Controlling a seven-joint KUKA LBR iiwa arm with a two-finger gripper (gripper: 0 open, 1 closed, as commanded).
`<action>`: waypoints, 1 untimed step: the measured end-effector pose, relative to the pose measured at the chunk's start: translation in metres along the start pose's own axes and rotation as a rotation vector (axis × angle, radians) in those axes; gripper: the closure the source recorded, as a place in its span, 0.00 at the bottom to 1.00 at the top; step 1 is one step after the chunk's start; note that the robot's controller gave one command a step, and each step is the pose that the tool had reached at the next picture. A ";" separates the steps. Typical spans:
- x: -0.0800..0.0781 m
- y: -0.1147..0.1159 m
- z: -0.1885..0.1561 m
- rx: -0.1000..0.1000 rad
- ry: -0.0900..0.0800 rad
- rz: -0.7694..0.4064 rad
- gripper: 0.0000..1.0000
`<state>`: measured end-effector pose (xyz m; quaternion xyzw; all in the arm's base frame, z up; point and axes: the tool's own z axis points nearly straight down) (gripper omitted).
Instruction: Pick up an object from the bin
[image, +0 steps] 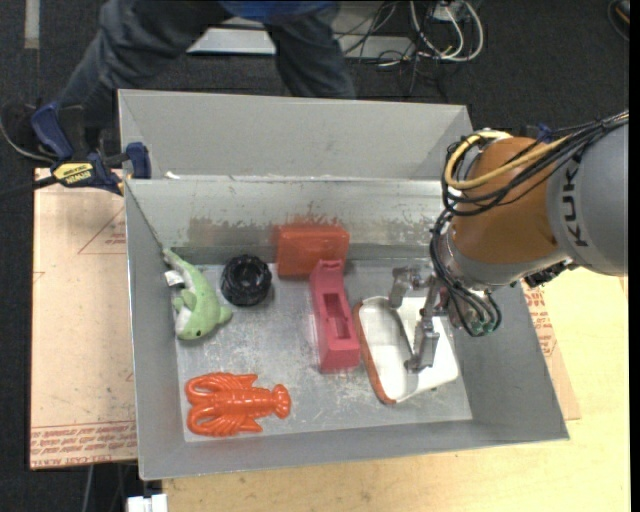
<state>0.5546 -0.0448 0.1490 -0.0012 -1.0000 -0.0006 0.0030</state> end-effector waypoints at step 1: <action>-0.001 0.000 -0.005 0.001 -0.007 -0.003 0.00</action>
Offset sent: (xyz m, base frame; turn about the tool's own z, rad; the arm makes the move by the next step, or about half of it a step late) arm 0.0117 0.0653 -0.0790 -0.1191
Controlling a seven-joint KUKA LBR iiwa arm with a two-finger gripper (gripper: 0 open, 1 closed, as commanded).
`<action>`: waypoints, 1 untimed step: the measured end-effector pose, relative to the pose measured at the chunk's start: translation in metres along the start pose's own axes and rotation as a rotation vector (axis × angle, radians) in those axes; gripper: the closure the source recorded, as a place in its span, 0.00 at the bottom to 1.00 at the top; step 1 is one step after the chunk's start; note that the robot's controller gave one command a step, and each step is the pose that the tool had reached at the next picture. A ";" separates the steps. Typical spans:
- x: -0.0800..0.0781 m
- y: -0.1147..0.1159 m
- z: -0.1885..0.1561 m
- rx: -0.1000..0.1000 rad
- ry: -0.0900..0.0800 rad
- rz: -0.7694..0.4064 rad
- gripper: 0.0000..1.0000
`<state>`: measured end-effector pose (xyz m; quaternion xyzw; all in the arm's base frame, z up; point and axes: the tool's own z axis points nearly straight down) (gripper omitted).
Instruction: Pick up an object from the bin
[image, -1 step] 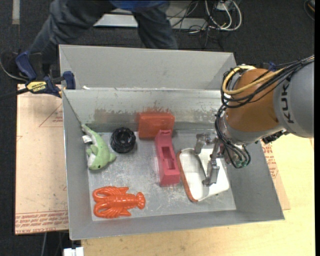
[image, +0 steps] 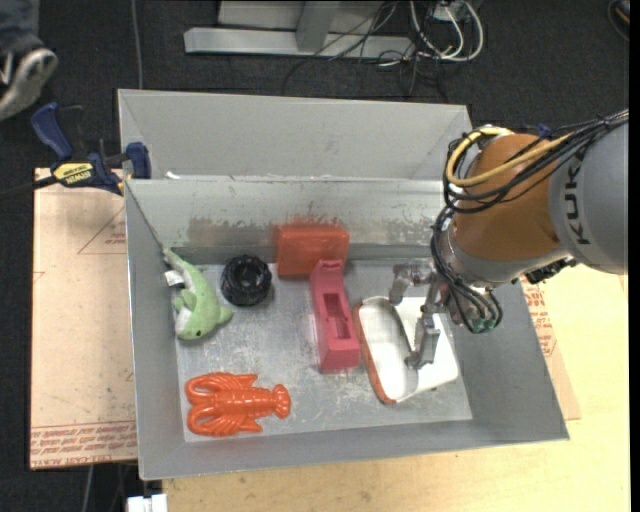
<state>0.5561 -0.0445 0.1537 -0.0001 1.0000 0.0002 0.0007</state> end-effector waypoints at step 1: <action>-0.010 0.067 0.086 -0.003 0.007 -0.120 0.00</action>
Offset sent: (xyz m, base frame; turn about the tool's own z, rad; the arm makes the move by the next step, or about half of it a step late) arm -0.0202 0.0751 -0.0070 0.0569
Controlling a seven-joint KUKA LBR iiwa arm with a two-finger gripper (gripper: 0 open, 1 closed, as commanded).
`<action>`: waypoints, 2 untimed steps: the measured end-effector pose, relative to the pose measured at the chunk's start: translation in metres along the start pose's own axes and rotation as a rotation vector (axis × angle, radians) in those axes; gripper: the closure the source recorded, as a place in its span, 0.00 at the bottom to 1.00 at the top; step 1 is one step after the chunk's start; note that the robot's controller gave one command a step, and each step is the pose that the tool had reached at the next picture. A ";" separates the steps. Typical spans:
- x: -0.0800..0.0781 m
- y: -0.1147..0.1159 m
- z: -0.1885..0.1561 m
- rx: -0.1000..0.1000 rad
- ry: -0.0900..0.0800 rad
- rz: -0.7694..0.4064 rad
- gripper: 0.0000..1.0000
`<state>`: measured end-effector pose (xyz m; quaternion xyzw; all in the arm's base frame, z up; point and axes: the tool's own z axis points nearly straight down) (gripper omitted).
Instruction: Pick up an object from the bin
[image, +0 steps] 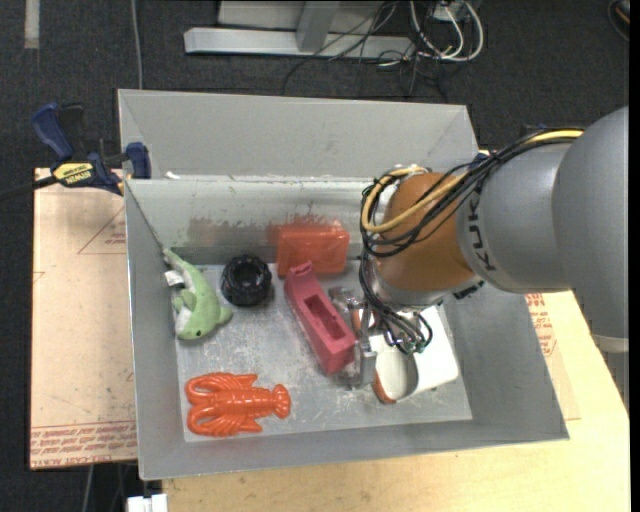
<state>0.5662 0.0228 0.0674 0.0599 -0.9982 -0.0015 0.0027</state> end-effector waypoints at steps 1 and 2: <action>0.028 0.012 -0.081 0.002 -0.013 0.175 0.00; -0.011 0.046 -0.031 0.001 -0.002 -0.079 0.00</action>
Offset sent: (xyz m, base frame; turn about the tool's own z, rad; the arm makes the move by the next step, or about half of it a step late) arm 0.0044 0.0466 0.0326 -0.0793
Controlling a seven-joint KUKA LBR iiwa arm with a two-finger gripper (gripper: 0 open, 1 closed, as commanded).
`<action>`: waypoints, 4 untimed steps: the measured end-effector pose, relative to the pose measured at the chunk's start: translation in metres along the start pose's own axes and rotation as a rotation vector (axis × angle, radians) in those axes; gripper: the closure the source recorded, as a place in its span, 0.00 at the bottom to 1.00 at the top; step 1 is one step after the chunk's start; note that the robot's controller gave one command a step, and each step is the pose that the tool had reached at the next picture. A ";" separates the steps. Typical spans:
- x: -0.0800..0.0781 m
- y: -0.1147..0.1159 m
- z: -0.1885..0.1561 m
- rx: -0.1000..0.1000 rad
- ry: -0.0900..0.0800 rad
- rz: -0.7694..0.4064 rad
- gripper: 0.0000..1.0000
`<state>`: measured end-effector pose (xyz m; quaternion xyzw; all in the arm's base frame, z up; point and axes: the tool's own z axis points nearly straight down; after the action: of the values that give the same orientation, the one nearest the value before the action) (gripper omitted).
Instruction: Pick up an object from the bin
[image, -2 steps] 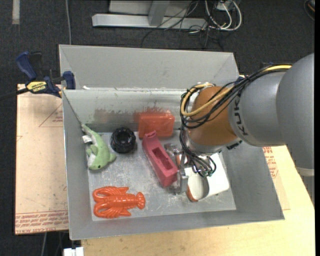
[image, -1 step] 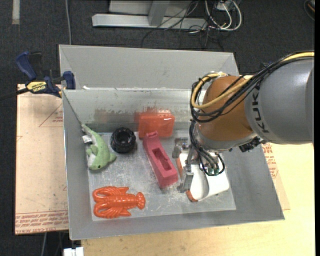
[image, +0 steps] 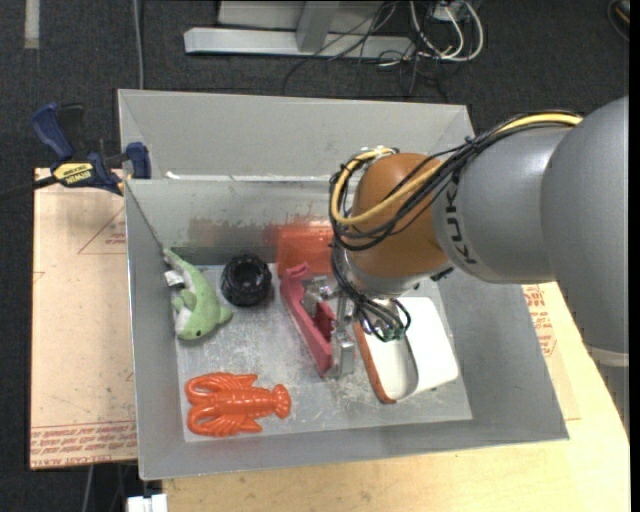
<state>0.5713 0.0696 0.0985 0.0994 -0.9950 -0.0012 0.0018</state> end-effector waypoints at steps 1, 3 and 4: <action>0.034 0.017 0.023 -0.004 -0.042 0.407 0.00; -0.023 0.042 0.027 0.003 0.007 -0.364 1.00; -0.021 0.042 0.025 0.002 0.004 -0.363 1.00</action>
Offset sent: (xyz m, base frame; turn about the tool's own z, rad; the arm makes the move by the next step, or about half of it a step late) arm 0.0134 0.0481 -0.0285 -0.3671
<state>0.5840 0.1151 0.0738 0.2773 -0.9608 -0.0001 0.0035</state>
